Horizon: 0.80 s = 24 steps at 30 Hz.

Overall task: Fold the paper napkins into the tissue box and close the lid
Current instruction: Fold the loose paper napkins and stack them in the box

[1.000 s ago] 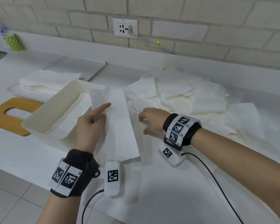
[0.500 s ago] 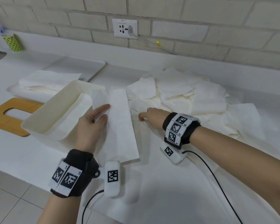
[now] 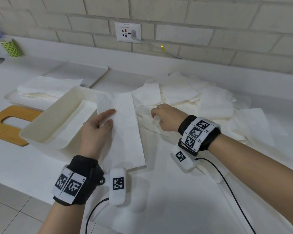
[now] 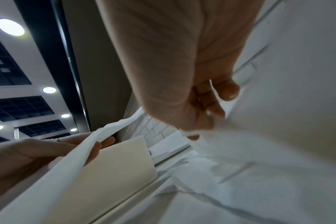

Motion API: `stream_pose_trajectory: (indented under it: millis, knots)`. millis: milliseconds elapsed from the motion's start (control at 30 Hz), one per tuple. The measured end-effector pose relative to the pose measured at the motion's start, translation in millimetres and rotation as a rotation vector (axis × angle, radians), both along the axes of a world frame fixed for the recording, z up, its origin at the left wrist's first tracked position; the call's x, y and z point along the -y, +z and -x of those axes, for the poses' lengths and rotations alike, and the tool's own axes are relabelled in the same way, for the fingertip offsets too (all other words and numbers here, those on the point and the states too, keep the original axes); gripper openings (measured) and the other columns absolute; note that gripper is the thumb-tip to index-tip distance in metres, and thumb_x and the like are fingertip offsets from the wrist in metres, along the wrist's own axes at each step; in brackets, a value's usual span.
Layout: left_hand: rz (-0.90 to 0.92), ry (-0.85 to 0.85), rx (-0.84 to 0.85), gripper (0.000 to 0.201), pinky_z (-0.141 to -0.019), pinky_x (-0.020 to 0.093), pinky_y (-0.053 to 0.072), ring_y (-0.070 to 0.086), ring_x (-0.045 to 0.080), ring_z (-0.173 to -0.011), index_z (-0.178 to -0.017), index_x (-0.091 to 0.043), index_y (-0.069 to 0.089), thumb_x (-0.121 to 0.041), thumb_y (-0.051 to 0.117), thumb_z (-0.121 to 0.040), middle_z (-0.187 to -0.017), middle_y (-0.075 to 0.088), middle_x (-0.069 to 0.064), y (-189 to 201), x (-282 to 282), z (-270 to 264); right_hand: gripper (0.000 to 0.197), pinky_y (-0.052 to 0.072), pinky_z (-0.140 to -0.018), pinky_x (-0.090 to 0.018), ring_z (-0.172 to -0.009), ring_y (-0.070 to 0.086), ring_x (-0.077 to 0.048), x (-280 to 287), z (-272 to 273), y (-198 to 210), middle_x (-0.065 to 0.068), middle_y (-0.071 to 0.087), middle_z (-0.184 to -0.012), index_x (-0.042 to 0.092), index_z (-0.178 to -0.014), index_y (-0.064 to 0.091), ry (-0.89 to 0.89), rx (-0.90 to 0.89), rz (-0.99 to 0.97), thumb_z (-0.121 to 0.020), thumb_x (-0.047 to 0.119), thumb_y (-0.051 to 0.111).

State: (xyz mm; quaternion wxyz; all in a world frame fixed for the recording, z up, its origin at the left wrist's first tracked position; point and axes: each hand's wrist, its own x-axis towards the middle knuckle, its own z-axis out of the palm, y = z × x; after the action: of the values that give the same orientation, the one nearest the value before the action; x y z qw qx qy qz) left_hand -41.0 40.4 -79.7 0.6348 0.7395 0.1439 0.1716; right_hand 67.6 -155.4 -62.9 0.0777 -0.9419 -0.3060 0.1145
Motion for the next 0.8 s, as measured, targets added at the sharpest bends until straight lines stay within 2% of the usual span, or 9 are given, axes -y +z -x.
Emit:
stream_pose_trajectory:
  millis: [133,233,333,400,500,600,700,733,800]
  knots:
    - [0.002,-0.006,0.003,0.034,-0.093,0.007,0.041,0.052,-0.016,-0.102,-0.111,-0.027,0.065,-0.001,0.053,-0.092,-0.11,0.061,-0.021,1,0,1,0.029,0.039,-0.078,-0.031,-0.105,0.051,-0.026,2,-1,-3,-0.009,0.052,-0.116,0.008,-0.112,0.054,-0.039,0.029,0.065,-0.087,0.022,0.057]
    - [0.024,0.013,-0.004,0.033,-0.1,0.018,0.042,0.056,-0.003,-0.111,-0.108,-0.03,0.066,-0.003,0.057,-0.09,-0.114,0.062,-0.017,-1,-2,0,0.022,0.04,-0.077,-0.029,-0.101,0.053,-0.027,2,0,0,-0.011,0.055,-0.113,0.005,-0.106,0.056,-0.075,0.087,-0.08,-0.084,0.007,0.054]
    - [0.036,0.031,-0.005,0.035,-0.106,0.034,0.041,0.056,0.013,-0.119,-0.104,-0.037,0.066,-0.006,0.064,-0.087,-0.117,0.064,-0.011,-2,-4,-2,0.017,0.034,-0.069,-0.024,-0.093,0.051,-0.025,3,2,9,-0.005,0.053,-0.095,0.008,-0.09,0.055,-0.105,0.094,-0.323,-0.079,-0.004,0.051]
    - [0.019,0.027,0.0,0.035,-0.103,0.024,0.04,0.053,0.009,-0.121,-0.112,-0.033,0.063,-0.007,0.062,-0.088,-0.116,0.063,-0.015,1,-3,-4,0.019,0.03,-0.063,-0.019,-0.086,0.051,-0.019,4,6,20,0.0,0.052,-0.088,0.012,-0.081,0.05,-0.091,0.095,-0.506,-0.077,-0.006,0.053]
    - [-0.027,0.011,0.007,0.037,-0.089,0.006,0.035,0.048,-0.001,-0.121,-0.126,-0.027,0.058,-0.01,0.057,-0.092,-0.123,0.059,-0.017,7,1,-8,0.023,0.032,-0.064,-0.005,-0.071,0.048,0.006,7,12,38,0.008,0.053,-0.082,0.014,-0.08,0.051,-0.066,0.082,-0.752,-0.075,-0.007,0.057]
    - [-0.046,-0.016,0.019,0.034,-0.092,0.007,0.033,0.047,-0.003,-0.123,-0.127,-0.028,0.057,-0.017,0.055,-0.095,-0.123,0.057,-0.02,12,5,-10,0.026,0.035,-0.068,-0.006,-0.066,0.047,0.01,10,14,53,0.016,0.052,-0.078,0.019,-0.077,0.051,-0.051,0.066,-0.899,-0.075,-0.005,0.06]
    - [-0.023,-0.083,0.054,0.032,-0.088,0.002,0.033,0.049,-0.018,-0.111,-0.127,-0.027,0.058,-0.029,0.053,-0.096,-0.125,0.058,-0.02,21,11,-9,0.035,0.034,-0.081,-0.004,-0.078,0.049,0.013,12,16,66,0.016,0.053,-0.08,0.025,-0.074,0.051,-0.029,0.002,-1.051,-0.074,-0.007,0.064]
    - [-0.007,-0.118,0.071,0.034,-0.089,0.003,0.034,0.048,-0.02,-0.109,-0.127,-0.026,0.059,-0.035,0.053,-0.095,-0.123,0.059,-0.02,24,13,-8,0.034,0.035,-0.083,-0.007,-0.08,0.05,0.011,12,18,69,0.016,0.053,-0.08,0.024,-0.075,0.052,-0.023,-0.035,-1.097,-0.073,-0.007,0.066]
    - [0.02,-0.198,0.106,0.045,-0.098,0.016,0.036,0.051,-0.011,-0.116,-0.126,-0.026,0.061,-0.05,0.055,-0.088,-0.124,0.062,-0.016,29,18,-5,0.031,0.039,-0.084,-0.015,-0.083,0.051,0.004,12,20,73,0.014,0.053,-0.081,0.023,-0.075,0.054,-0.019,-0.112,-1.176,-0.071,-0.005,0.068]
